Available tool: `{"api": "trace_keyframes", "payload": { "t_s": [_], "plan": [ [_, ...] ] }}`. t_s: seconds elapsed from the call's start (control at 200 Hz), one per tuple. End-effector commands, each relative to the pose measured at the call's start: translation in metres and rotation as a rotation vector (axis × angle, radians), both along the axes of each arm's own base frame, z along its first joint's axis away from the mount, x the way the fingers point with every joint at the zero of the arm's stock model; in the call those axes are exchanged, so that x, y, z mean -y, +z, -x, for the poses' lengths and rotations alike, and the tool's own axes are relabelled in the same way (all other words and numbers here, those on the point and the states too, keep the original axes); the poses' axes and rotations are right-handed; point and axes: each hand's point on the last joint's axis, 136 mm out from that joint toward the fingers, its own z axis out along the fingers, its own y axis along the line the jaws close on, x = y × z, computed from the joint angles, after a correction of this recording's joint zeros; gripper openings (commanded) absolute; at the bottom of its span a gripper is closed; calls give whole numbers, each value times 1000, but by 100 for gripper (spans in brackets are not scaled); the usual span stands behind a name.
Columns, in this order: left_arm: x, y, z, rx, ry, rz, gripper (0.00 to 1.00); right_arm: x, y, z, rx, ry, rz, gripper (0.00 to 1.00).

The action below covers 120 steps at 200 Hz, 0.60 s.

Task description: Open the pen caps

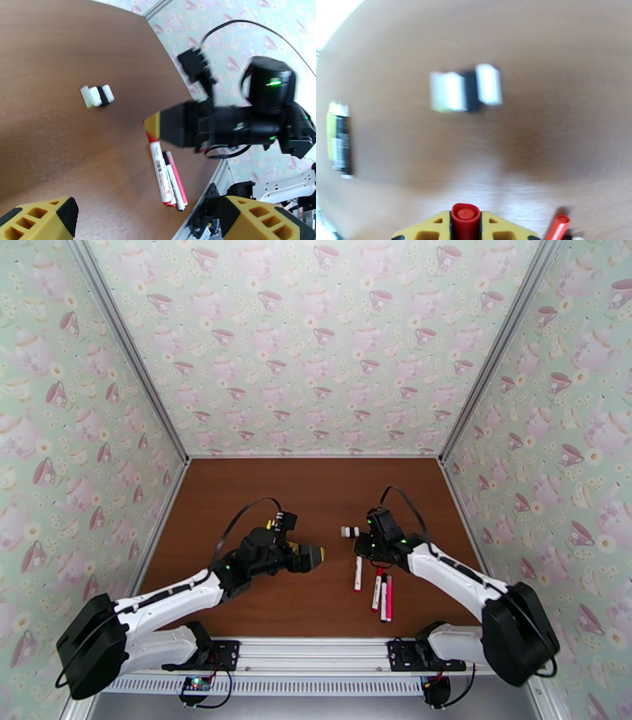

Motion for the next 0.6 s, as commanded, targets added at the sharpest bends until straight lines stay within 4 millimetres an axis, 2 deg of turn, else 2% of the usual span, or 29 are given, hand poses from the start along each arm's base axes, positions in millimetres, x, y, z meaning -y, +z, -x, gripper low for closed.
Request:
{"api": "trace_keyframes", "payload": {
  "t_s": [0.0,0.13,0.275,0.481,0.596],
  "plan": [
    [15,6,4,-11,-38,78,100,-23,41,-7,76,20,-166,19],
    [33,7,5,-13,-69,98,100,-34,73,-10,147,26,-287,19],
    [51,9,2,-20,-95,120,100,-43,97,-9,197,36,-395,18],
    [72,15,4,-42,-155,182,95,-46,114,-7,231,34,-470,18],
    [82,17,5,-53,-179,197,83,-47,118,-6,235,35,-489,18]
  ]
}}
